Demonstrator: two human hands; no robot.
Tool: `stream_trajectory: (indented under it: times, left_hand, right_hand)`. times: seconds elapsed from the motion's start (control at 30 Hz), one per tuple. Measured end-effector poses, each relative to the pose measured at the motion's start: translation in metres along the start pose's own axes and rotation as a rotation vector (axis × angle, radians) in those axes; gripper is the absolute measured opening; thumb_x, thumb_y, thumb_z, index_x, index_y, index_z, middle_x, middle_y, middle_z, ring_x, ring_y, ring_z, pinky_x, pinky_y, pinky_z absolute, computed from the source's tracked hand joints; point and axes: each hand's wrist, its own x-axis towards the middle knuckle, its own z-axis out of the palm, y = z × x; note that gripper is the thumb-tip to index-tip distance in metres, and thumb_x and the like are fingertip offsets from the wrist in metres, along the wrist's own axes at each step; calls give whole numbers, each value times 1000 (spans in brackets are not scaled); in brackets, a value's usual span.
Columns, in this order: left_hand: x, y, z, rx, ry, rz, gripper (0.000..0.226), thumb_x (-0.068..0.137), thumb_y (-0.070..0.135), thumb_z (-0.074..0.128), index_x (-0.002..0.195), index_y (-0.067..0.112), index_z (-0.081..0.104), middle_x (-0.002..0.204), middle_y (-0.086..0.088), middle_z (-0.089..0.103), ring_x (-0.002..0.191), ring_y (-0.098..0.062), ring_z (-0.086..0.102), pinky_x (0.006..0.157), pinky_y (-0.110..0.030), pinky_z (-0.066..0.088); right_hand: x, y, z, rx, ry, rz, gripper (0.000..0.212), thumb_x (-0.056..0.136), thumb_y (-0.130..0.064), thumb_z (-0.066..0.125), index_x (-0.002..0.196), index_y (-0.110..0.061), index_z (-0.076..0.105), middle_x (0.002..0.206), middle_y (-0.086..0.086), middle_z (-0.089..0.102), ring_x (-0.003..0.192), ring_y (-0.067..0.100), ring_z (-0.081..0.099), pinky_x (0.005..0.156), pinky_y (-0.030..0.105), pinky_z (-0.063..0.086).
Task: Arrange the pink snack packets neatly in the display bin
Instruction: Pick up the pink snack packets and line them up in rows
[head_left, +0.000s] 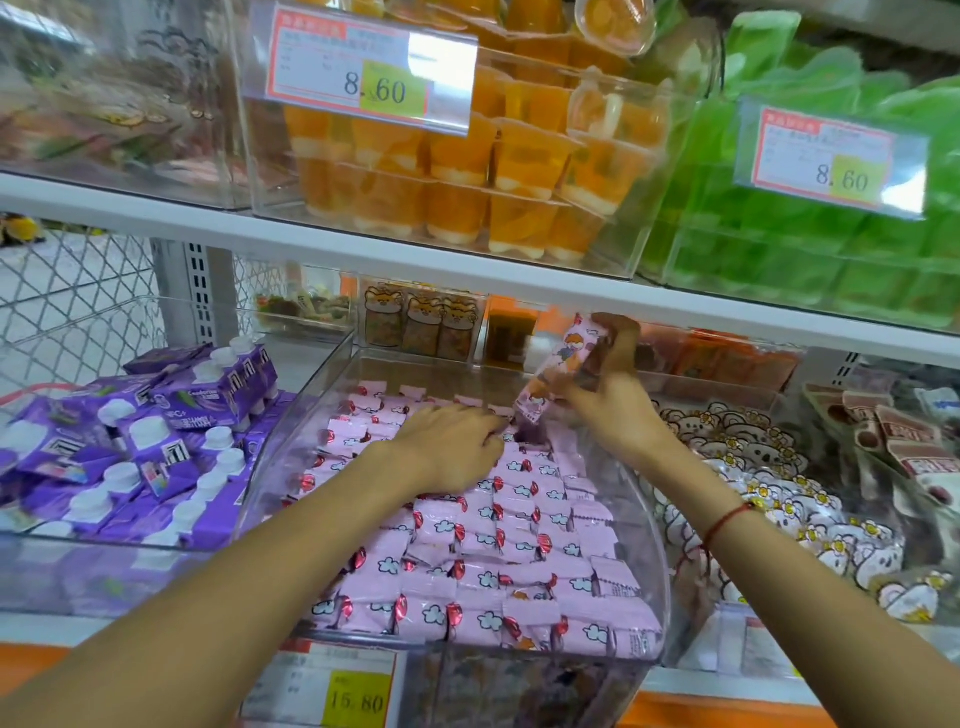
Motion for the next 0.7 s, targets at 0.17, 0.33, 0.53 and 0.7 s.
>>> stream_trajectory:
  times: [0.17, 0.33, 0.53, 0.7]
  left_hand:
    - [-1, 0, -4, 41, -41, -12, 42, 100, 33, 28, 136, 22, 47, 141, -5, 49, 126, -27, 45, 103, -42, 33]
    - [-2, 2, -6, 36, -50, -10, 43, 100, 32, 29, 140, 22, 44, 144, -4, 46, 129, -26, 42, 107, -43, 28]
    - [-2, 3, -6, 35, -50, -5, 43, 100, 32, 30, 138, 21, 45, 141, -4, 48, 126, -26, 44, 103, -42, 33]
    - [-3, 3, -7, 63, 18, 16, 40, 100, 33, 33, 137, 22, 46, 141, -4, 46, 127, -25, 41, 101, -40, 37]
  right_hand:
    - [18, 2, 6, -180, -151, 68, 49, 84, -3, 66, 109, -26, 31, 95, 16, 62, 80, 23, 68, 72, 42, 58]
    - [27, 6, -8, -623, -325, -62, 25, 78, -19, 75, 95, -15, 58, 102, 2, 54, 91, 19, 54, 64, 20, 43]
    - [23, 3, 5, -892, -692, -36, 30, 96, -14, 46, 122, -16, 61, 125, 3, 60, 107, 15, 55, 84, 19, 36]
    - [28, 1, 9, -1005, -828, -30, 39, 93, -7, 40, 123, -19, 61, 117, 3, 62, 99, 17, 54, 82, 25, 38]
